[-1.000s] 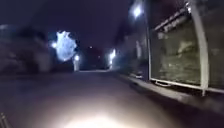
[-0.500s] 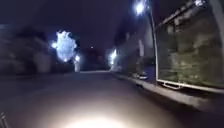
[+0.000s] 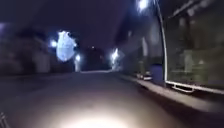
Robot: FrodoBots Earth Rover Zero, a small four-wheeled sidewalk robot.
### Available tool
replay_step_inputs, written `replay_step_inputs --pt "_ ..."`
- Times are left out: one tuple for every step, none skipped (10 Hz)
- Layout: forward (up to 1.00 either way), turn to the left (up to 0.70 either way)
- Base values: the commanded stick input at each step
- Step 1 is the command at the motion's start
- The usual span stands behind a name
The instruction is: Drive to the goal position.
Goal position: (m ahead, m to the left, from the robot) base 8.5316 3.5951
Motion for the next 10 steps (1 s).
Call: replay_step_inputs --pt "0.70 0.00" --pt "0.70 0.00" --pt "0.70 0.00" --pt "0.70 0.00" --pt "0.70 0.00" --pt "0.70 0.00" --pt "0.70 0.00" --pt "0.70 0.00" --pt "0.70 0.00" --pt "0.70 0.00"
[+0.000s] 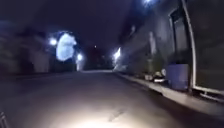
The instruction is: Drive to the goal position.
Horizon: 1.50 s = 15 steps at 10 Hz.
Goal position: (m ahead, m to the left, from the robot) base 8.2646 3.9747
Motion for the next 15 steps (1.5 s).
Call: replay_step_inputs --pt "0.70 0.00" --pt "0.70 0.00" --pt "0.70 0.00" --pt "0.70 0.00" --pt "0.70 0.00" --pt "0.70 0.00" --pt "0.70 0.00" --pt "0.70 0.00" --pt "0.70 0.00" --pt "0.70 0.00" --pt "0.70 0.00" --pt "0.70 0.00" --pt "0.70 0.00" --pt "0.70 0.00" --pt "0.70 0.00"
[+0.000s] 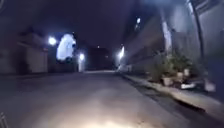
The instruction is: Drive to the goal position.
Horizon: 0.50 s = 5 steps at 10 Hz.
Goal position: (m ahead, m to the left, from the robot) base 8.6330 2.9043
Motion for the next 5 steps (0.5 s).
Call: replay_step_inputs --pt "0.70 0.00" --pt "0.70 0.00" --pt "0.70 0.00" --pt "0.70 0.00" --pt "0.70 0.00"
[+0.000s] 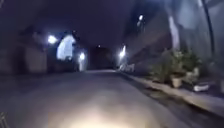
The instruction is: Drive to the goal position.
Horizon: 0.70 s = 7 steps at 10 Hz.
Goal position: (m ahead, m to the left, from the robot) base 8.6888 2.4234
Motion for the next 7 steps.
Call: replay_step_inputs --pt "0.70 0.00" --pt "0.70 0.00" --pt "0.70 0.00" --pt "0.70 -0.12" --pt "0.70 -0.35" --pt "0.70 -0.27" --pt "0.70 0.00"
